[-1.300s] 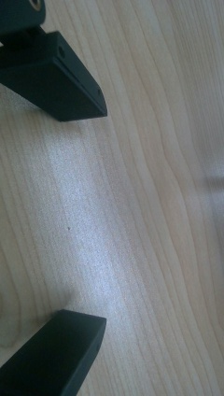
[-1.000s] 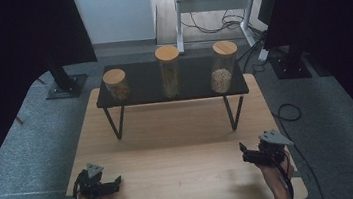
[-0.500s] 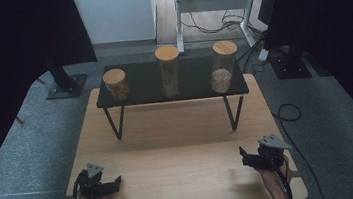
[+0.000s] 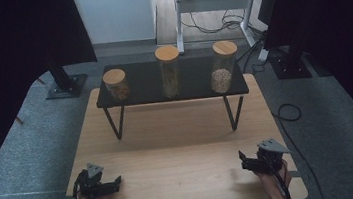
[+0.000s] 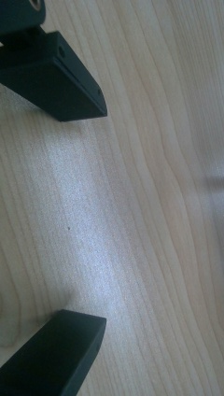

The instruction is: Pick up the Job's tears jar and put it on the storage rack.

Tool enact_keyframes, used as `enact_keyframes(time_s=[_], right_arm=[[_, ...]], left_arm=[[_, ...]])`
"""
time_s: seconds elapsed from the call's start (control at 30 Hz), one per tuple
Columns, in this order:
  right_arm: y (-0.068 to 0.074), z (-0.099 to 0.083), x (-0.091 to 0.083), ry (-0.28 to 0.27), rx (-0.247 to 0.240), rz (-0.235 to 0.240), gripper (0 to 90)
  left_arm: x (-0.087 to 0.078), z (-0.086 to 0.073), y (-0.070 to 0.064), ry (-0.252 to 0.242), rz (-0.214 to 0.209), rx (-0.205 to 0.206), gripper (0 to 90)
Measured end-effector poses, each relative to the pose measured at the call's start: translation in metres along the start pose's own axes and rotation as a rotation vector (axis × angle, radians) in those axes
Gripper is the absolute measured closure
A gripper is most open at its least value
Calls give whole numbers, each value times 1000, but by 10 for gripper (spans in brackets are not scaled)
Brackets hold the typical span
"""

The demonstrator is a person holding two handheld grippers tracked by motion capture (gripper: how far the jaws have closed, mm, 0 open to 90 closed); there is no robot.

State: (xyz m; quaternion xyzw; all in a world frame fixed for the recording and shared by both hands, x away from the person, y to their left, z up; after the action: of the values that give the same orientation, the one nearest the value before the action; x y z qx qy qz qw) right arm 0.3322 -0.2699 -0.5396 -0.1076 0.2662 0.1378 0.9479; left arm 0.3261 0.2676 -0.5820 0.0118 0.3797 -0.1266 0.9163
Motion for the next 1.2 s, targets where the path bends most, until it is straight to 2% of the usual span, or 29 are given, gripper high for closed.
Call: enact_keyframes(time_s=[1.2], right_arm=[[6,-33,14,66,32,12,20]], left_arm=[[0,0,0,0,0,0,18]])
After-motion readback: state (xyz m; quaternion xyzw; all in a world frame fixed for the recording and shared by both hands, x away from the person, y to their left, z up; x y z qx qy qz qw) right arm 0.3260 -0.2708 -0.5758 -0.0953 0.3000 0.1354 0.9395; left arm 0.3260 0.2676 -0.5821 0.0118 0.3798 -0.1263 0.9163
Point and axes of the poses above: each handheld gripper's, and its own axes: x roughly forward along the jaws, z roughly out of its top, y roughly to its left, the point moved 4 cm from there along x, roughly forward along the jaws, and after that the axes turned 7 degrees about -x, right-handed, at the moved point
